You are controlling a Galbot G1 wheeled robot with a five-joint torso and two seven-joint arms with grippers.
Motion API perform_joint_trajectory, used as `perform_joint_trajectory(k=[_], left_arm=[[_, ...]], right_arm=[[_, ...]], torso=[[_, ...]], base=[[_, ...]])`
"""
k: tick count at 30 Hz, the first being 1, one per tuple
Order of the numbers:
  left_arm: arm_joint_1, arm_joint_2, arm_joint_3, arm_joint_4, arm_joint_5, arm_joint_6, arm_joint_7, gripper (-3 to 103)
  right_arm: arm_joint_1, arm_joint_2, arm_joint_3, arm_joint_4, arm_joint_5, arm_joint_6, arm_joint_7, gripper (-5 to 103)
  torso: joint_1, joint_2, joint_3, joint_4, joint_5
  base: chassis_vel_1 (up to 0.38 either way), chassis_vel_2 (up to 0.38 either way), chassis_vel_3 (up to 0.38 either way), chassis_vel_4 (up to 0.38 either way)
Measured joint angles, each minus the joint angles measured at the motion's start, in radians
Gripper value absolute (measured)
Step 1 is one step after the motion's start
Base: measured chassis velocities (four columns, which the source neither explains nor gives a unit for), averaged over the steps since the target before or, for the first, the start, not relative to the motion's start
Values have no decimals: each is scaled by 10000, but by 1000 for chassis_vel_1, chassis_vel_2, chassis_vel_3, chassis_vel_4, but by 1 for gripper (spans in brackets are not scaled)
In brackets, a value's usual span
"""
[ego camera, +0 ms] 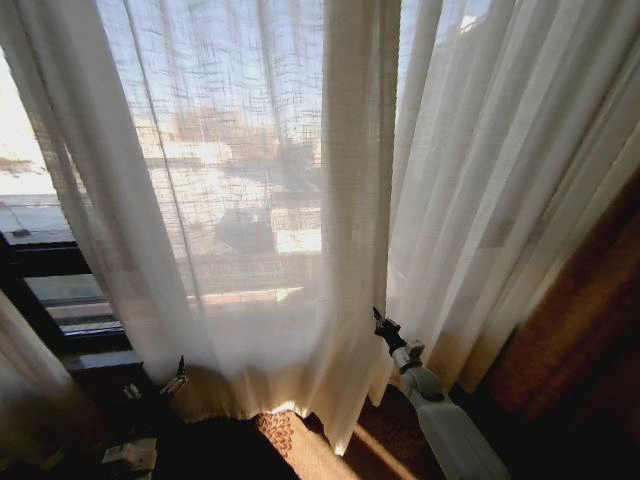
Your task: Open the curtains by pulling them apart, changing their state from closed to fully open.
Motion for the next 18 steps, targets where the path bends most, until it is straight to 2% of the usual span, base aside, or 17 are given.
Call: perform_joint_trajectory(k=[18], left_arm=[[0, 0, 0, 0, 0, 0, 0, 100]], right_arm=[[-117, -93, 168, 45, 83, 70, -198, 0]], torso=[[2, 0, 0, 0, -1]], base=[[-375, -341, 375, 327]])
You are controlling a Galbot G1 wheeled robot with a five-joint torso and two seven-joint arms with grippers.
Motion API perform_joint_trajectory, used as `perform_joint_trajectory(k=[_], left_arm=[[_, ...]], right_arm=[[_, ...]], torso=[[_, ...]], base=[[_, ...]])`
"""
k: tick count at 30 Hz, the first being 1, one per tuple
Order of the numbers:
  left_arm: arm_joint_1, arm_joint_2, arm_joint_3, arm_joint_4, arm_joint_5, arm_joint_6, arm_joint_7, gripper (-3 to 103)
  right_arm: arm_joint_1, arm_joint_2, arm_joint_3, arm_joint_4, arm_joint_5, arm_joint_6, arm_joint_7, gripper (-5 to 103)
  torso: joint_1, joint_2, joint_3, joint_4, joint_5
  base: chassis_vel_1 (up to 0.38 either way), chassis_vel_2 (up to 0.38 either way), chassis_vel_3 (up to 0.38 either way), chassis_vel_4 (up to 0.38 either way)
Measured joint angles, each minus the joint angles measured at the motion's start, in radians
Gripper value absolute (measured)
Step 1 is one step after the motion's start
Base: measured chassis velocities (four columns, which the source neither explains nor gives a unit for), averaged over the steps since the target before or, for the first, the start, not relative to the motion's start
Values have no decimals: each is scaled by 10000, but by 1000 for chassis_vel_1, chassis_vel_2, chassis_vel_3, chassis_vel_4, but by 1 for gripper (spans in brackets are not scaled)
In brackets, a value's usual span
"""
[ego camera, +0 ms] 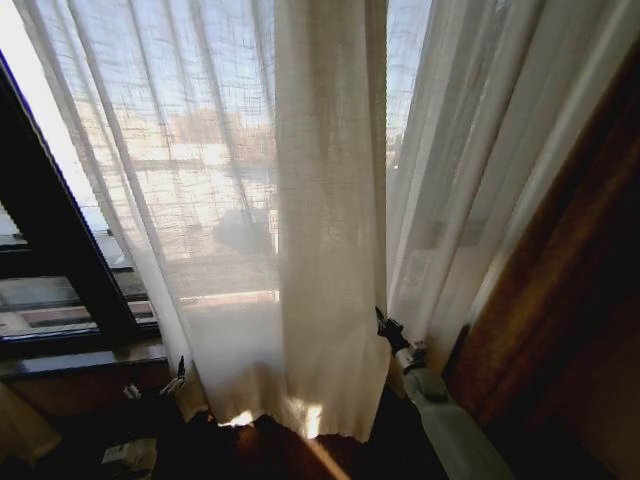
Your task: Open the curtains by pulling them apart, changing their state from closed to fully open.
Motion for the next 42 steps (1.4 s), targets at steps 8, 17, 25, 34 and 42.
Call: perform_joint_trajectory(k=[8, 17, 25, 34, 42], left_arm=[[0, 0, 0, 0, 0, 0, 0, 100], [0, 0, 1, 0, 0, 0, 0, 100], [0, -1, 3, -1, 1, 0, 3, 100], [0, 2, -8, 0, 0, 0, -4, 100], [0, 1, -3, 0, 0, 0, -3, 100]], right_arm=[[5, 18, -20, -7, 23, 62, -49, 0], [80, 81, -63, -83, -293, 374, 127, 0], [17, 74, -42, 78, -375, 394, 98, 0], [-115, 45, 46, 198, -160, 209, 38, 0], [-149, -18, 145, 180, -88, 109, 228, 0]], torso=[[0, 0, 0, 0, -2], [-1, 1, 0, -1, 1], [-1, 0, 0, -3, 1], [-2, 1, -1, 0, 0], [-2, 0, -1, 1, -2]], base=[[-377, -321, 388, 330], [-360, -303, 357, 318], [-97, -108, 91, 88], [18, 14, -21, -6], [-116, -108, 104, 116]])
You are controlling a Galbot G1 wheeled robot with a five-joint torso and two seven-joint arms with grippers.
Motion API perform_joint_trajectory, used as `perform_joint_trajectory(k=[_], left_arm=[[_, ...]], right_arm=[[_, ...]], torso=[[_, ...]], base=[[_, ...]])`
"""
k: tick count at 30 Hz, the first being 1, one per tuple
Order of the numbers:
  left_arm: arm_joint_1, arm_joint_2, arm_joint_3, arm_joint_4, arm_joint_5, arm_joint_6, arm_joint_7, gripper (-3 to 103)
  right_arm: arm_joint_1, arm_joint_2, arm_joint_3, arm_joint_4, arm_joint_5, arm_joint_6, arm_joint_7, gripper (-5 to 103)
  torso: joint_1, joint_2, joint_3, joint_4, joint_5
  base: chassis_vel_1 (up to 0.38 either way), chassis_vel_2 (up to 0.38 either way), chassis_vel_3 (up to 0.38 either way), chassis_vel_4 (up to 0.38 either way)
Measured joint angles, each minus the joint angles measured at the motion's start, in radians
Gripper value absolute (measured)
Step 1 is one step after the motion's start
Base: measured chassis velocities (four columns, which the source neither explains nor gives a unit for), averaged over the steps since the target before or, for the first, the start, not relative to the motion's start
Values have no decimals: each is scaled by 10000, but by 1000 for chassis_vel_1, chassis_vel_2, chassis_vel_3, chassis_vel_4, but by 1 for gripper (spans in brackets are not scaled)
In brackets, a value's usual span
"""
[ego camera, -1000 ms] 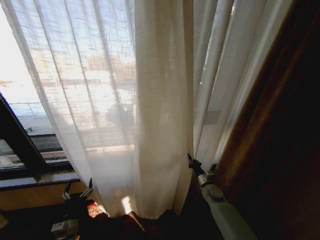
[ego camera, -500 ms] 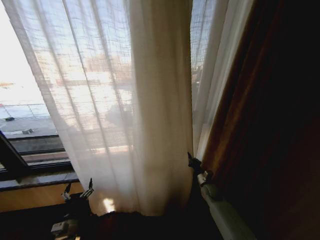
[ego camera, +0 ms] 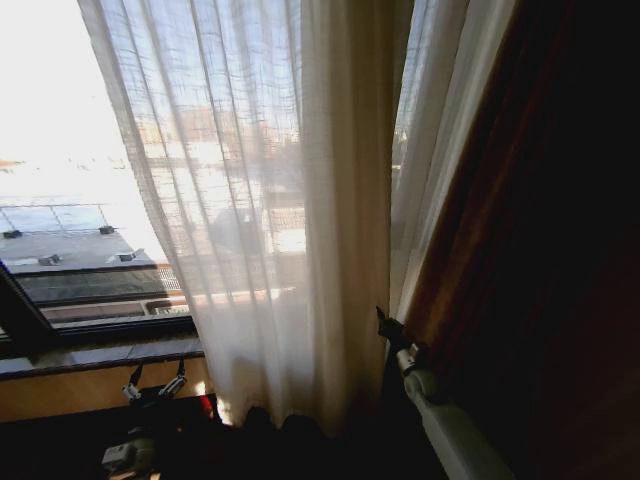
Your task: Open the curtains by pulling them apart, changing their state from closed to fully open.
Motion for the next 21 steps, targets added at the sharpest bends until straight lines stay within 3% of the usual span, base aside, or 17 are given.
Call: perform_joint_trajectory(k=[11, 21], left_arm=[[0, -3, 9, 0, 0, 0, 7, 100], [0, 0, 0, 0, 0, 0, 4, 100]], right_arm=[[-33, 14, 64, 7, -104, 141, 155, 0], [-136, 30, 44, 50, -217, 142, 115, 0]], torso=[[-1, -1, 0, -5, 7], [0, 0, 0, 2, 0]], base=[[-177, -180, 181, 181], [-7, -4, 5, 3]])
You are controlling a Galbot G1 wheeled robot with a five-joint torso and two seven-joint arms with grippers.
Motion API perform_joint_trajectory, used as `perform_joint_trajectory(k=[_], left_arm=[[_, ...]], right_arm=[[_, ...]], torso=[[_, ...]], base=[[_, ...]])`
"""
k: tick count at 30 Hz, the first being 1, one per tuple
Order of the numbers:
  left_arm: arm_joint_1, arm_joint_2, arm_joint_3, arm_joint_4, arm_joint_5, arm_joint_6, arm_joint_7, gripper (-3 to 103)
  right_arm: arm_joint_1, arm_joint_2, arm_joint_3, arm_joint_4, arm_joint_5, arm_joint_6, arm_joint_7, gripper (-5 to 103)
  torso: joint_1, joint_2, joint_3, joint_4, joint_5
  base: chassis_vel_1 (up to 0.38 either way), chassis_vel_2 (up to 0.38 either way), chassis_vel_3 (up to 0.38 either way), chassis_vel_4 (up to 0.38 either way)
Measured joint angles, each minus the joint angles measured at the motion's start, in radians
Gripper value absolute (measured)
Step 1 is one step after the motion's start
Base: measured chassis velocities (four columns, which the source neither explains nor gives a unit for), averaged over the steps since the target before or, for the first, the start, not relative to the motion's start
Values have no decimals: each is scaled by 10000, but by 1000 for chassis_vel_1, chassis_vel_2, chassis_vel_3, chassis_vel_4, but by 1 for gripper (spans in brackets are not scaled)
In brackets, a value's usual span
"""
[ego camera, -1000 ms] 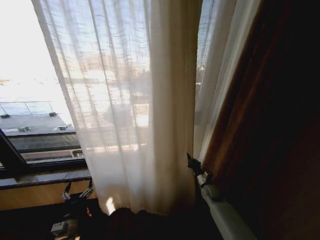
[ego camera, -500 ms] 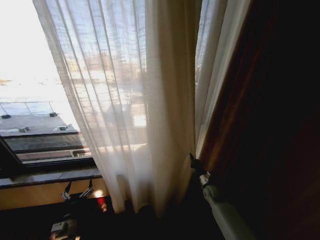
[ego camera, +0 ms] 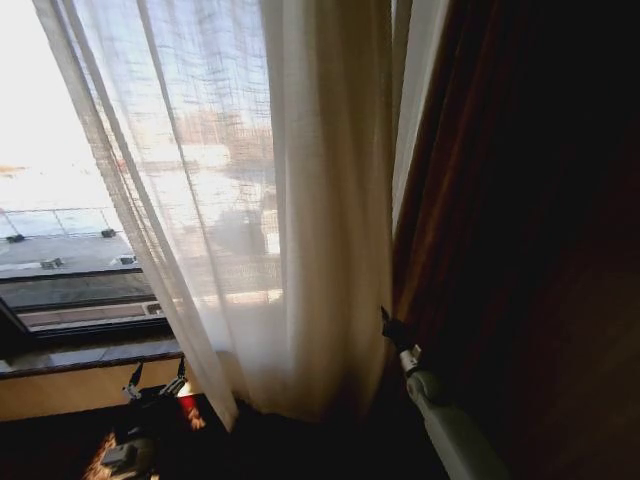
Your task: Open the curtains by pulling them apart, changing their state from closed to fully open.
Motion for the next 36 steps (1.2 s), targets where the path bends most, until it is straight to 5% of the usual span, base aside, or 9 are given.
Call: perform_joint_trajectory(k=[24, 36], left_arm=[[0, -1, 4, 0, 0, 0, 0, 100], [0, -1, 4, 0, 0, 0, -1, 100]], right_arm=[[-377, -120, -59, 458, 37, -74, -171, -2], [-990, -425, -195, 1492, 74, -309, -181, 41]], torso=[[-1, 0, 0, -3, 2], [-1, 1, 0, -3, 1]], base=[[0, 0, 0, 0], [0, 0, 0, 0]])
